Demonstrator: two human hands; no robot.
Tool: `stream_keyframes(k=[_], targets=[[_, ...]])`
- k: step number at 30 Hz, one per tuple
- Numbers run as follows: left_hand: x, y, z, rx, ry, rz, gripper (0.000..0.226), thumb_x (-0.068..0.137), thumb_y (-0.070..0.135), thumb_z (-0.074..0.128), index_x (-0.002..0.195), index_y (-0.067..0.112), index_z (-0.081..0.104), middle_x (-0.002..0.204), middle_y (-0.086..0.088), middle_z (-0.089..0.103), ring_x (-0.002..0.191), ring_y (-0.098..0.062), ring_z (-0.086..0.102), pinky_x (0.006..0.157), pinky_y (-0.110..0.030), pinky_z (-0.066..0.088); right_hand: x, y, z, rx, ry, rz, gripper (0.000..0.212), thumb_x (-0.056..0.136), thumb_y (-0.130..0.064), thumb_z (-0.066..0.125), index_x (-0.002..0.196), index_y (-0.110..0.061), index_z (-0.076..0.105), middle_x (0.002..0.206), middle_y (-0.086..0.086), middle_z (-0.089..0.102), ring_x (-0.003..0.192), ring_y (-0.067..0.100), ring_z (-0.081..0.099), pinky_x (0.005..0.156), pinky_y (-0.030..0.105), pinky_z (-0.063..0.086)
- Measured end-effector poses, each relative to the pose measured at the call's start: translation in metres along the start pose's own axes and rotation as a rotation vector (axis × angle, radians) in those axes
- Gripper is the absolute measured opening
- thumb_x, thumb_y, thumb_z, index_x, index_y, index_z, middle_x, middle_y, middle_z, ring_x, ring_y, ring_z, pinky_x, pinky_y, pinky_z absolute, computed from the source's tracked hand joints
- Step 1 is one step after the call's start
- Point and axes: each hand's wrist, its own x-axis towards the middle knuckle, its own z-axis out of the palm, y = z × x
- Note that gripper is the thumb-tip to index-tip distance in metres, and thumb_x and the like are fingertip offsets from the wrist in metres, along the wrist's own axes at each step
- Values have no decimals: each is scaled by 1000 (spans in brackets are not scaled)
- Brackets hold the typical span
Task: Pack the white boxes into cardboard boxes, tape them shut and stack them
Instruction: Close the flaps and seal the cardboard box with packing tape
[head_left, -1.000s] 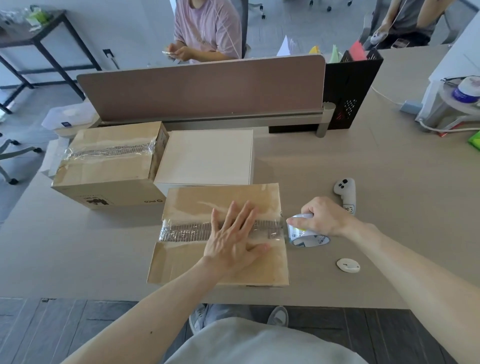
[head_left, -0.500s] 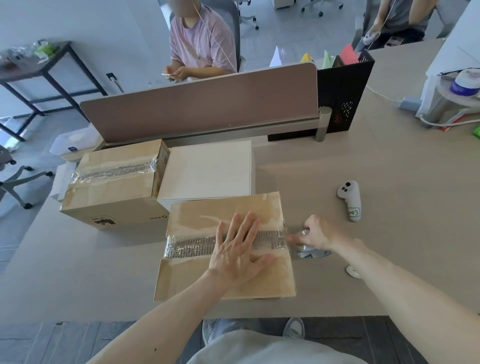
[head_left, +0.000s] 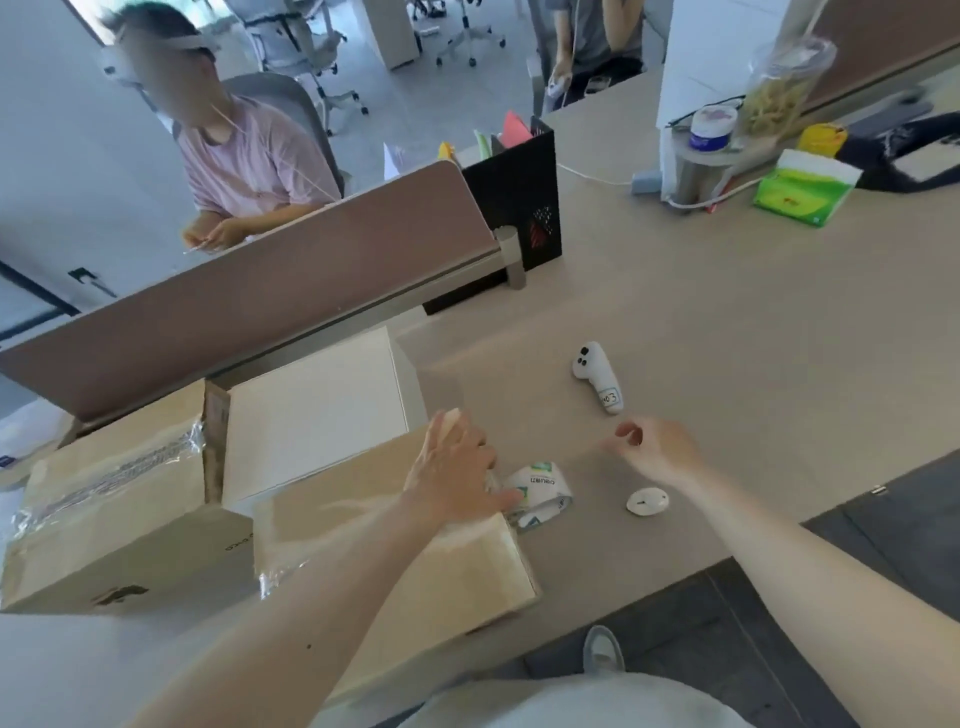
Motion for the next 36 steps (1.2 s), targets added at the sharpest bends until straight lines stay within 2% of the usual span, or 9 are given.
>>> stream_keyframes(k=[5,8,11,17,24,27,30,32,36], targets=[[26,11,-6,58,-143,13,68,64,87,47,93,29,68,101,4,65,131,-22,40,121,-47,-9,-13,62,1,-8,7,218,38,85,-42,68,112,-16,63,99,1,61,90,21,57,74,31,43],[34,14,-12,93,-214,29,66,64,87,50,92,30,67,84,11,66,113,-17,53,119,-45,-2,-21,73,14,-15,3,213,46,83,-39,71,122,-19,57,119,6,58,104,26,57,80,33,45],[38,16,-15,166,-202,44,69,63,91,47,89,30,67,79,13,65,93,-13,57,110,-43,16,-24,76,28,-209,-32,135,52,85,-44,67,133,-29,52,130,7,48,119,29,49,93,38,44],[37,16,-12,156,-214,7,68,63,90,48,90,31,66,78,10,65,101,-15,56,117,-44,10,-26,79,46,-341,-32,91,35,89,-39,61,123,-31,57,122,2,50,116,29,49,94,40,41],[39,14,-10,151,-224,0,69,65,90,49,90,29,67,74,11,63,90,-15,53,115,-41,13,-23,69,49,-244,3,156,22,91,-40,59,97,-19,53,103,6,65,94,29,59,75,36,46],[43,14,-9,158,-257,5,66,65,89,51,86,28,66,71,10,64,86,-16,56,105,-37,29,-26,62,49,-126,7,193,26,93,-44,57,95,-18,51,96,4,63,88,28,59,70,35,45],[49,17,-13,113,-324,7,60,66,83,59,86,26,64,72,10,66,87,-17,61,82,-33,43,-31,53,49,52,22,199,17,96,-33,52,97,-17,48,96,7,64,88,29,61,71,37,47],[57,18,-16,92,-403,40,57,69,78,63,88,25,64,74,10,69,83,-14,64,70,-31,42,-38,46,45,182,23,183,10,98,-25,46,103,-17,47,97,8,66,84,29,64,73,38,51],[73,20,-21,22,-580,119,46,73,65,70,93,24,64,74,10,69,68,-12,64,61,-28,41,-73,22,35,290,-23,179,29,104,-21,32,131,-15,41,114,6,60,78,20,63,62,28,46]])
